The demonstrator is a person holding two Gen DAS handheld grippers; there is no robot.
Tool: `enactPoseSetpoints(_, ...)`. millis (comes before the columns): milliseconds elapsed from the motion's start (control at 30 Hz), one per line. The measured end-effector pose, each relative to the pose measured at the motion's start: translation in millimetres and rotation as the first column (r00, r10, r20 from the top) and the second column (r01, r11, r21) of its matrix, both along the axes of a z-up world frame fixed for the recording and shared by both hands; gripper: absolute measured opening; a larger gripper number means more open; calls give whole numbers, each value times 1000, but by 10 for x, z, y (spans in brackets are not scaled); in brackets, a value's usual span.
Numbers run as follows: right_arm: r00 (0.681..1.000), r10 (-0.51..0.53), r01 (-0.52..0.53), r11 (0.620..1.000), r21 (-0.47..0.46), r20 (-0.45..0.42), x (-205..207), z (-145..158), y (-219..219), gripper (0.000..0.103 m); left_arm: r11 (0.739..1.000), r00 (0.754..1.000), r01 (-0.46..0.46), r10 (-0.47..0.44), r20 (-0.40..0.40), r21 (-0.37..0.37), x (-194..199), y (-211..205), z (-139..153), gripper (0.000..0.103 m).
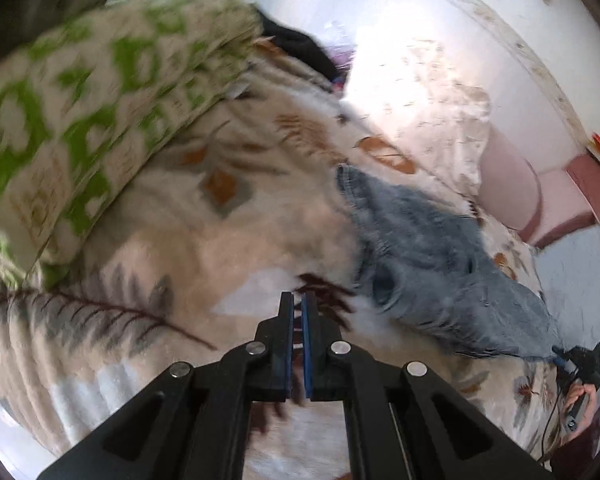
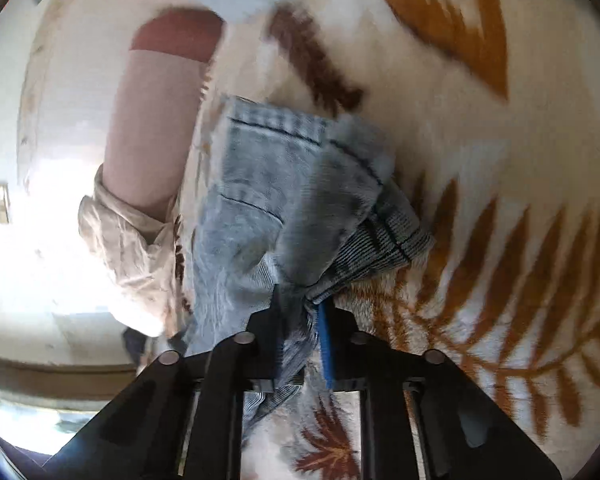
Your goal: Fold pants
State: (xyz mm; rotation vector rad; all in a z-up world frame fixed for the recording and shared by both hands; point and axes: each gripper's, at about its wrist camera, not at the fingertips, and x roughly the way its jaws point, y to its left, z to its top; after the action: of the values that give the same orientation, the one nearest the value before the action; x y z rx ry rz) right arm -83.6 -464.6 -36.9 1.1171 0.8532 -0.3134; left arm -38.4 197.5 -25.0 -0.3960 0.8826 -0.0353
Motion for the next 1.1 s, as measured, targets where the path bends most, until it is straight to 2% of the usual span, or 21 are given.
enactPoseSetpoints(67, 999, 29, -23, 987, -162, 34, -80, 287, 120, 10, 999, 999, 40, -40, 33, -12, 6, -144, 119, 5)
enactPoseSetpoints(133, 993, 81, -55, 959, -277, 81, -153, 481, 242, 10, 995, 993, 97, -96, 64, -9, 42, -352, 229, 5)
enactPoseSetpoints(167, 993, 102, -78, 936, -343, 53, -160, 512, 290, 10, 991, 989, 131, -130, 76, -1, 76, -479, 272, 5)
enactPoseSetpoints(200, 994, 114, -106, 926, -363, -2, -129, 451, 299, 11, 987, 983, 163, -163, 84, 6, 104, -605, 298, 5)
enactPoseSetpoints(233, 989, 127, -147, 933, -329, -81, -104, 305, 255, 12, 981, 977, 194, -195, 88, 13, 144, -738, 315, 5)
enactPoseSetpoints(267, 980, 124, -158, 962, -224, -157, -116, 66, 156, 13, 975, 971, 221, -222, 88, 24, 193, -875, 324, 5)
enactPoseSetpoints(300, 975, 118, -144, 981, -133, -186, -157, -78, 77, 17, 969, 966, 243, -245, 86, 37, 239, -996, 324, 6)
enactPoseSetpoints(367, 979, 119, -135, 986, -94, -163, -241, -44, -34, 22, 956, 953, 286, -290, 82, 63, 307, -1251, 304, 9)
enactPoseSetpoints(400, 979, 112, -136, 982, -133, -173, -286, 77, -61, 29, 951, 949, 301, -306, 78, 71, 349, -1358, 288, 14)
enactPoseSetpoints(433, 980, 98, -127, 977, -173, -171, -352, 195, -79, 32, 945, 943, 319, -324, 77, 75, 392, -1471, 272, 17)
enactPoseSetpoints(533, 996, 56, -69, 978, -197, -70, -503, 471, -143, 33, 932, 930, 354, -360, 74, 80, 525, -1755, 206, 22)
enactPoseSetpoints(633, 996, 84, -74, 967, -246, 30, -356, 625, -74, 34, 915, 915, 393, -399, 64, 88, 645, -1994, 108, 22)
enactPoseSetpoints(700, 990, 133, -118, 958, -262, 39, -139, 601, 25, 34, 902, 906, 412, -420, 46, 129, 668, -2085, 12, 22)
enactPoseSetpoints(867, 972, 226, -235, 926, -295, -65, 426, 339, 287, 36, 875, 894, 441, -447, -16, 199, 703, -2112, -284, 22)
enactPoseSetpoints(1000, 968, 175, -222, 928, -299, -178, 759, -17, 218, 35, 861, 879, 471, -477, -15, 193, 713, -2064, -340, 22)
enactPoseSetpoints(1100, 968, 158, -223, 897, -381, -195, 912, -82, 165, 34, 843, 869, 490, -492, -53, 220, 743, -2114, -375, 22)
